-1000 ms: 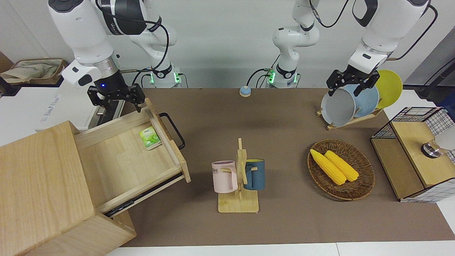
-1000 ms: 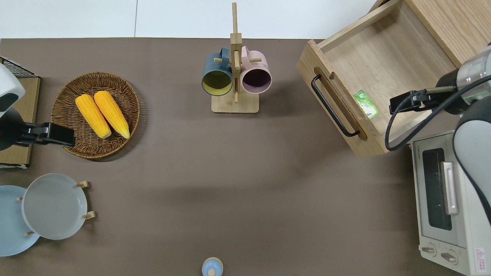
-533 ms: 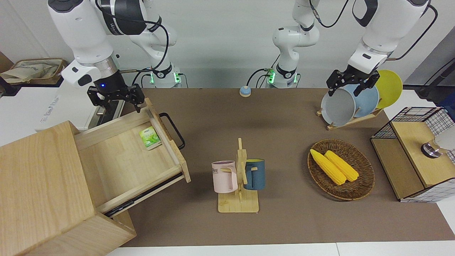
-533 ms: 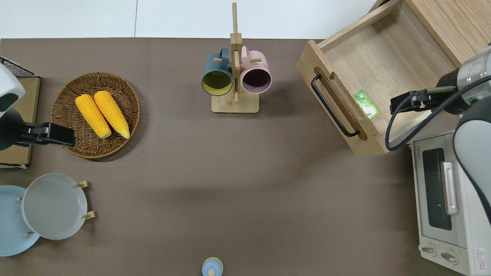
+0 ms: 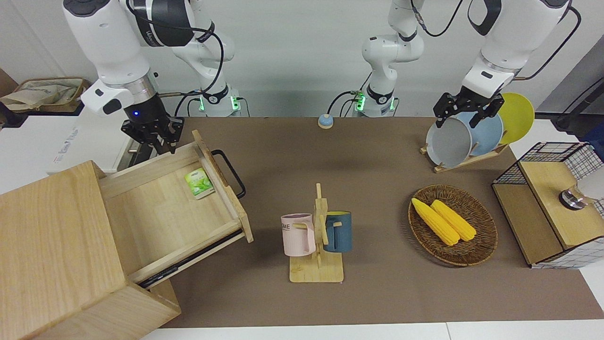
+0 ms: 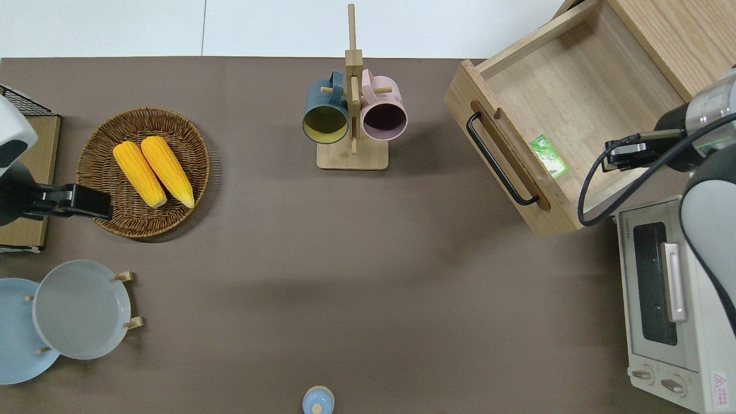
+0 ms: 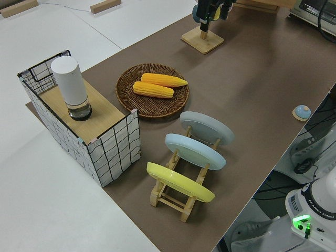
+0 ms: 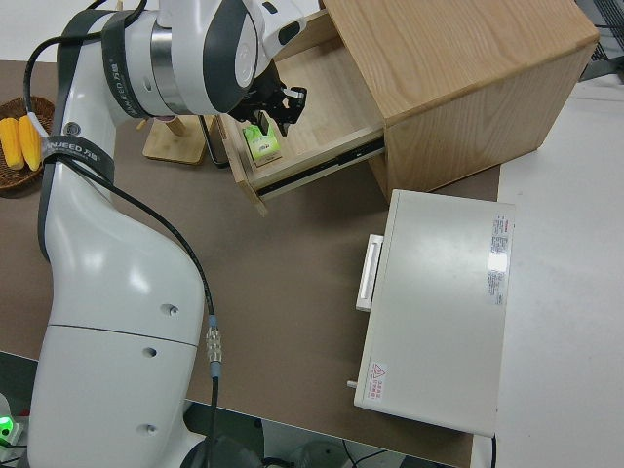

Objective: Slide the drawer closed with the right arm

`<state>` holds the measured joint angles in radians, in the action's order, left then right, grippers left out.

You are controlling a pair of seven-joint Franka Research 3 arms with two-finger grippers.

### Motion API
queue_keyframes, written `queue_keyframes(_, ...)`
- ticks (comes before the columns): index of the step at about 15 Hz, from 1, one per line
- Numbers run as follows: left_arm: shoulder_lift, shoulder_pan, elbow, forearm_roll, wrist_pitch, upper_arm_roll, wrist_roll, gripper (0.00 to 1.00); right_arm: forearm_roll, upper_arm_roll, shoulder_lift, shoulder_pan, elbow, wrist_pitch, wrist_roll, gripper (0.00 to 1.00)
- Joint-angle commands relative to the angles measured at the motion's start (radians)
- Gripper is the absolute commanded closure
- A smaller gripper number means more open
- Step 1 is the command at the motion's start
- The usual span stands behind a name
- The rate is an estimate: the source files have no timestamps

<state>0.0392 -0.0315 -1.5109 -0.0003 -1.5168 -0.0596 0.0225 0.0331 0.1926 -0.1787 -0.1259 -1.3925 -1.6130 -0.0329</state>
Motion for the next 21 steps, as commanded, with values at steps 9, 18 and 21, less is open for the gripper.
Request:
queue_keyframes(9,0.011,-0.004,0.026,0.017,0.020,-0.006,0.010,0.01,0.018,0.005,0.022,-0.005,0.016,0.057,0.019,1.000)
queue_keyframes(18,0.011,-0.004,0.024,0.017,0.020,-0.006,0.010,0.01,0.045,0.007,0.047,-0.003,0.107,0.148,-0.011,1.000)
queue_keyframes(21,0.011,-0.004,0.026,0.017,0.020,-0.006,0.010,0.01,0.047,0.016,0.053,0.029,0.128,0.150,-0.117,1.000)
